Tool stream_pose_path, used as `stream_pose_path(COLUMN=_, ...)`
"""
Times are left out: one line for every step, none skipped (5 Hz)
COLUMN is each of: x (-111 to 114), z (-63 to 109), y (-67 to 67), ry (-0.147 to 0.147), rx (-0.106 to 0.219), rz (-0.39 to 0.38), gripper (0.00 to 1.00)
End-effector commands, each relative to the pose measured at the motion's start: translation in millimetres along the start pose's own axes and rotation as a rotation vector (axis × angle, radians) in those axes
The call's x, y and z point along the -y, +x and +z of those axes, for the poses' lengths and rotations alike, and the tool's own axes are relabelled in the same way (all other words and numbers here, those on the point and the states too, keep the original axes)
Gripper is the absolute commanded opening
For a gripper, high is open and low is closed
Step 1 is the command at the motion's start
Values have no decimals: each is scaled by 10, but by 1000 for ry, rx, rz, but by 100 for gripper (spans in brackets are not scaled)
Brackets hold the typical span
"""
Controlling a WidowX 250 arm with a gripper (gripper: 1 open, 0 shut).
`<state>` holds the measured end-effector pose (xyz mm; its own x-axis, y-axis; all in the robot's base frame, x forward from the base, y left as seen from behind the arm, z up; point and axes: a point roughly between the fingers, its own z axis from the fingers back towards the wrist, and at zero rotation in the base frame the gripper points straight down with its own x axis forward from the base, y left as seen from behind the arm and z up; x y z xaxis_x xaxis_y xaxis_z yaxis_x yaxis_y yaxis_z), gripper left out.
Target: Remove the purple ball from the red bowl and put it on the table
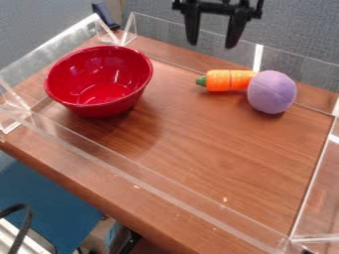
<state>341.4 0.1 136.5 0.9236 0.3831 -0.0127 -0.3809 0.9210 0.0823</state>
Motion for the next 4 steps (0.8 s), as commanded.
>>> stream_pose_path(x=145, z=-110, y=-15, ry=1, rx=30, rz=-49, gripper=100)
stream_pose_path(x=368, z=-70, y=-23, ry=8, rx=28, rz=-121, gripper=100)
stream_pose_path(x=564, z=16, y=-43, ry=-13, rx=43, rz=-145, gripper=100)
stream_pose_path(x=755, z=-88, y=-30, ry=-46, rx=39, rz=-130, gripper=100)
